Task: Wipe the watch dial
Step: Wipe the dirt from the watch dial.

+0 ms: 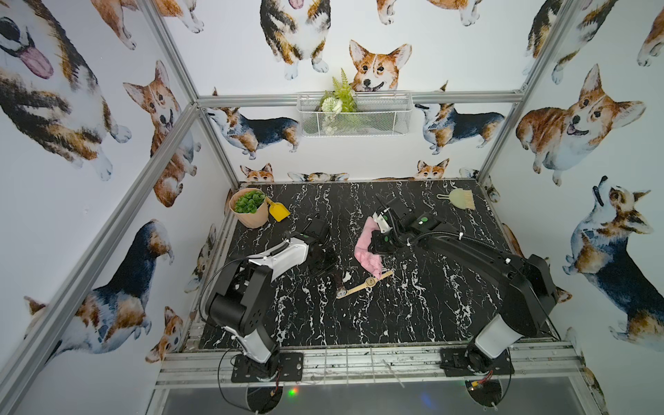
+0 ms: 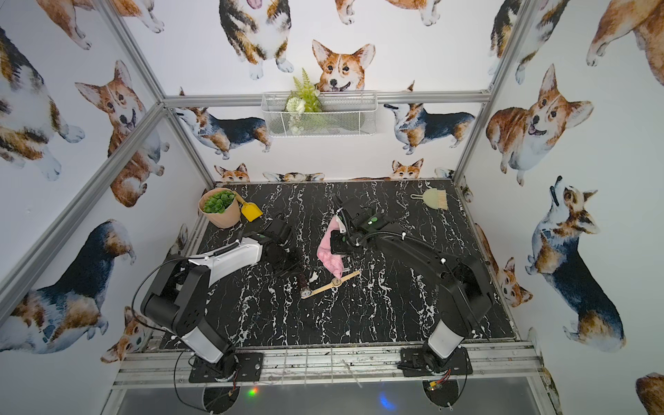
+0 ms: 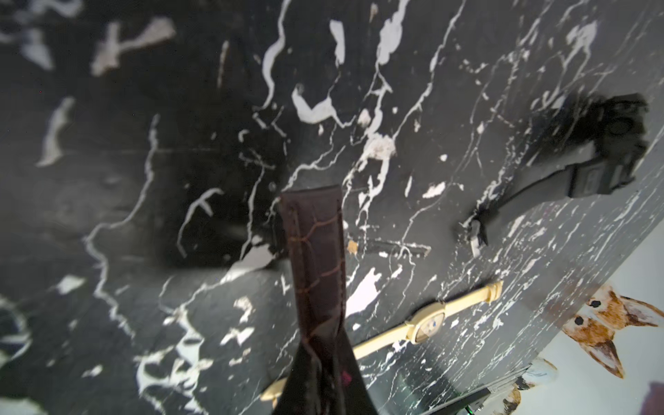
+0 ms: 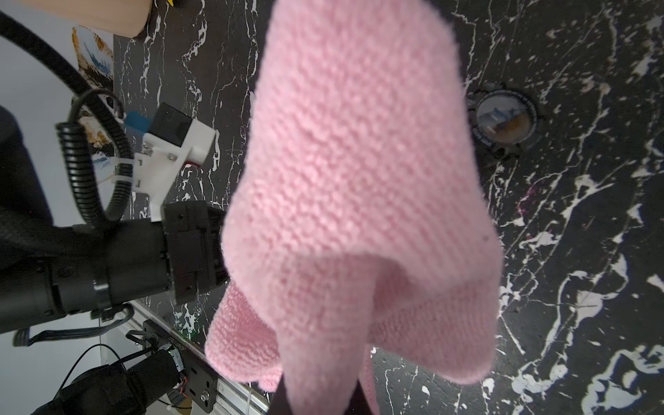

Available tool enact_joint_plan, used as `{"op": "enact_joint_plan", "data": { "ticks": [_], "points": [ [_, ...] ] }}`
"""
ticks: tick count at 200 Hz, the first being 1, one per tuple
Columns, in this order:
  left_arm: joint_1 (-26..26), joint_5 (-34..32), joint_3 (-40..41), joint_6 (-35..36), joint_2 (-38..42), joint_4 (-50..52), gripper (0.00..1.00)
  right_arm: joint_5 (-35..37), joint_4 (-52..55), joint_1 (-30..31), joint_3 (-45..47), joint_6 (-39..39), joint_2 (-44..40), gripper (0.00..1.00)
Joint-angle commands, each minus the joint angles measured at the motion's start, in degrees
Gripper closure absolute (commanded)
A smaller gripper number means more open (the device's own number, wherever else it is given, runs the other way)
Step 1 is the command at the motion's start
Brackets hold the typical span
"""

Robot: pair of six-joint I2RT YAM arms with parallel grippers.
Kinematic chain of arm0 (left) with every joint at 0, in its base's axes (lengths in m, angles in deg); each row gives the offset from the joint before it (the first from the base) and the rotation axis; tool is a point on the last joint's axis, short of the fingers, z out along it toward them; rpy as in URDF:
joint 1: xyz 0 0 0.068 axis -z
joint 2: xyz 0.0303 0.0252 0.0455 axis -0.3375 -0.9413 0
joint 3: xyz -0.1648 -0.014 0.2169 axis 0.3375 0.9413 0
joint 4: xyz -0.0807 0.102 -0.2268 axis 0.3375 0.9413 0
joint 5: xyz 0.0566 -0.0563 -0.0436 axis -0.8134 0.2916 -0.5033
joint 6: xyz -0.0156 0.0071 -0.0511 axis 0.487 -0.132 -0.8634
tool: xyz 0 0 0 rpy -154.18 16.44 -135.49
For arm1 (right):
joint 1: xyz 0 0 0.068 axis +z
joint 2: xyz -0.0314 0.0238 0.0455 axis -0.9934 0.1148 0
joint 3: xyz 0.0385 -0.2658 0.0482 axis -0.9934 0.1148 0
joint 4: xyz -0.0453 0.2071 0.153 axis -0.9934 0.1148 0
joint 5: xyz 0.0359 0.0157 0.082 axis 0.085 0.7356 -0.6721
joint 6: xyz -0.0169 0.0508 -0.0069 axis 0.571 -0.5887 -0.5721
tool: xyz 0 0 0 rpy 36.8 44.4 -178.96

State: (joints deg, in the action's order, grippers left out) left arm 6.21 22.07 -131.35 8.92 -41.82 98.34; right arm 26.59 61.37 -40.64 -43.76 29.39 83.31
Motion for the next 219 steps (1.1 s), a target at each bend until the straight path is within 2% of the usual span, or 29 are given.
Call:
{"op": "enact_joint_plan", "data": {
  "ticks": [1, 40, 80, 121, 150, 183, 219],
  "points": [
    [-0.15, 1.15, -1.03, 0.16, -2.73, -3.71, 1.00, -0.28, 0.70, 0.13, 0.25, 0.36, 0.13, 0.91],
    [-1.93, 1.07, -5.86, 3.01, -10.37, -4.76, 1.00, -0.68, 2.57, 0.02, -1.73, 1.99, 2.16, 0.91],
    [-3.37, -2.93, -12.20, 8.81, -15.29, -0.70, 1.00, -1.83, 3.50, 0.04, -3.67, 3.18, 4.54, 0.91],
    [-4.29, -8.44, -14.99, 10.87, -16.83, 1.31, 1.00, -3.38, 2.77, 1.04, -6.52, 3.81, 9.13, 0.94],
    [-4.25, -11.61, -16.64, 11.52, -17.24, 2.68, 1.00, -4.13, 3.12, 4.64, -12.20, 5.40, 16.04, 0.95],
    [-4.20, -12.41, -16.95, 11.28, -18.06, 3.60, 1.00, -4.28, 3.40, 7.74, -16.99, 5.76, 22.88, 0.96],
    [-4.28, -10.89, -16.08, 9.34, -17.80, 3.68, 1.00, -2.96, -1.01, 8.21, -15.57, 3.25, 25.44, 0.97]
  ]
}}
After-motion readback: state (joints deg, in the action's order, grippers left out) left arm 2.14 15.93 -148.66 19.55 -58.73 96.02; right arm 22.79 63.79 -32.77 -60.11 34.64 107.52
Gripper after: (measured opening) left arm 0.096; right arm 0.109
